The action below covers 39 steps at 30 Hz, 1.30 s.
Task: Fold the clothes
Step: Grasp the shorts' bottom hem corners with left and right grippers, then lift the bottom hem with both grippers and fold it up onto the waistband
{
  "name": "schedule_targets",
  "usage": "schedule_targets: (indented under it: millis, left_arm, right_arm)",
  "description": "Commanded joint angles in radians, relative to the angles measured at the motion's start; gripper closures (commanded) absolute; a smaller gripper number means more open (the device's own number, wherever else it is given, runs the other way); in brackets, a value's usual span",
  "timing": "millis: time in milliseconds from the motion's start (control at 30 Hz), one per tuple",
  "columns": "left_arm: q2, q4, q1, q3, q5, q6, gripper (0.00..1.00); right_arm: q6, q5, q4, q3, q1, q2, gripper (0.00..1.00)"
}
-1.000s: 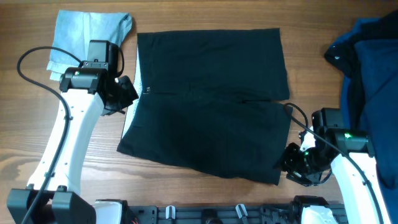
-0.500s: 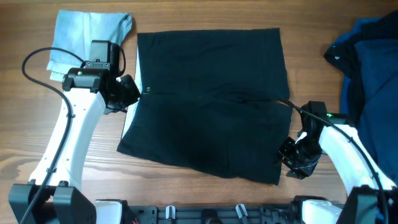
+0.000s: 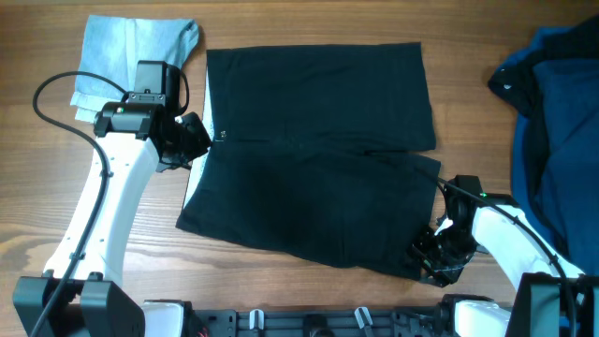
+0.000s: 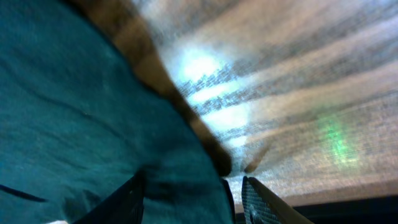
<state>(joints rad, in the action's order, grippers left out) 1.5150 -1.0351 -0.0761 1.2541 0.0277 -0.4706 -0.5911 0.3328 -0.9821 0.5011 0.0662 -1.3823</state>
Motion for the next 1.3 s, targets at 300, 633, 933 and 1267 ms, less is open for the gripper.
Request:
schedule_targets:
  millis: [300, 633, 933, 1267]
  left_arm:
    - [0.011, -0.007, 0.0, -0.007, 0.009, -0.009, 0.73]
    - [0.011, -0.124, 0.08, -0.092, 0.077, -0.017, 0.34]
    - [0.011, -0.005, 0.196, -0.341, 0.162, -0.01, 0.34]
    - [0.011, 0.138, 0.196, -0.456, 0.129, -0.036, 0.44]
  right_arm:
    - [-0.021, 0.006, 0.081, -0.003, -0.003, -0.006, 0.96]
    - [0.016, 0.005, 0.071, 0.13, -0.003, -0.006, 0.96]
    - [0.042, 0.006, 0.103, 0.13, -0.003, -0.006, 0.96]
    - [0.042, 0.005, 0.108, 0.13, -0.003, -0.006, 0.96]
